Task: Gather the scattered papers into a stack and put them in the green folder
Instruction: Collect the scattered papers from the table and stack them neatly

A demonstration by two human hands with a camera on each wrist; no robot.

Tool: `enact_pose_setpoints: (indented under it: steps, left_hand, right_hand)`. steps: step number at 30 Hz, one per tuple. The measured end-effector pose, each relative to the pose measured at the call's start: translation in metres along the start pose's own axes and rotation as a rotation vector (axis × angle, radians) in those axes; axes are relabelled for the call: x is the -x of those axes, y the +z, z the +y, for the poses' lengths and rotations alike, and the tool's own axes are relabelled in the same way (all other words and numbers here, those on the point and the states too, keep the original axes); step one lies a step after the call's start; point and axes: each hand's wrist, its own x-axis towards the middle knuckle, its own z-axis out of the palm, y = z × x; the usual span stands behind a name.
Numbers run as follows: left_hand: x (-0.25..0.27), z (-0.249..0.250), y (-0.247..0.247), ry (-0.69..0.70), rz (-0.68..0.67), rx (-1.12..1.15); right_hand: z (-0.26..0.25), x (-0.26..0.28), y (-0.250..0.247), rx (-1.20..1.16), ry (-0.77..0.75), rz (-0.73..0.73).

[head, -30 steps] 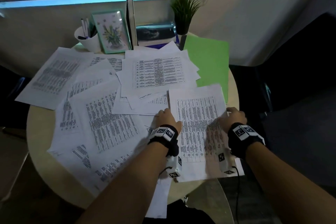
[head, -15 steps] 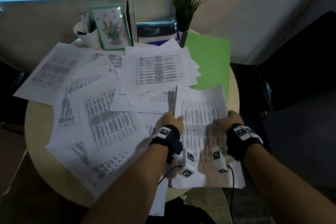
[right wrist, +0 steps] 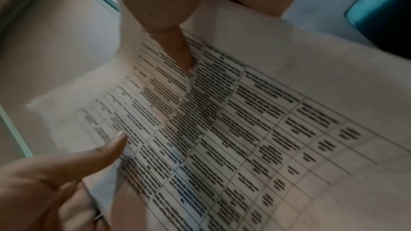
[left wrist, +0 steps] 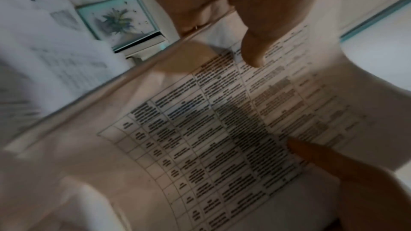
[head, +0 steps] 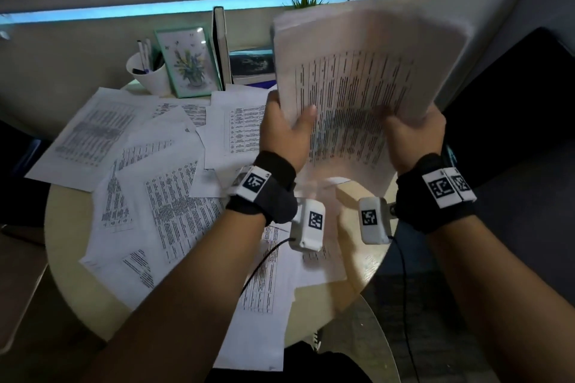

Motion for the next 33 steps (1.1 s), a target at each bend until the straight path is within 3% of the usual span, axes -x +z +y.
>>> enact_pose_setpoints:
  steps: [7,13,17,22,27,33]
  left_hand:
    - [0.021,-0.045,-0.005,-0.165,-0.104,-0.178]
    - [0.011,-0.023,-0.002,-0.079,-0.090,-0.132]
    - [0.009,-0.016,0.000,-0.106,-0.121,-0.175]
    - [0.010,-0.036,0.000,-0.314,-0.284,-0.340]
    - [0.027,-0.080,0.006,-0.553,-0.430,-0.526]
    - [0.049,-0.133,0.015,-0.616,-0.428,-0.709]
  right_hand:
    - [0.042,0.023,-0.005,-0.010,0.166,-0.032]
    - [0.028,0.013,-0.005,0.010,0.084,-0.066]
    - [0.026,0.003,-0.010,0.108,0.138,-0.121]
    - [0.042,0.001,-0.011,0.345,0.294,-0.318]
    - [0.091,0.020,-0.010,0.665,0.424,-0.447]
    - [0.131,0.045,-0.011,0.864,0.513,-0.532]
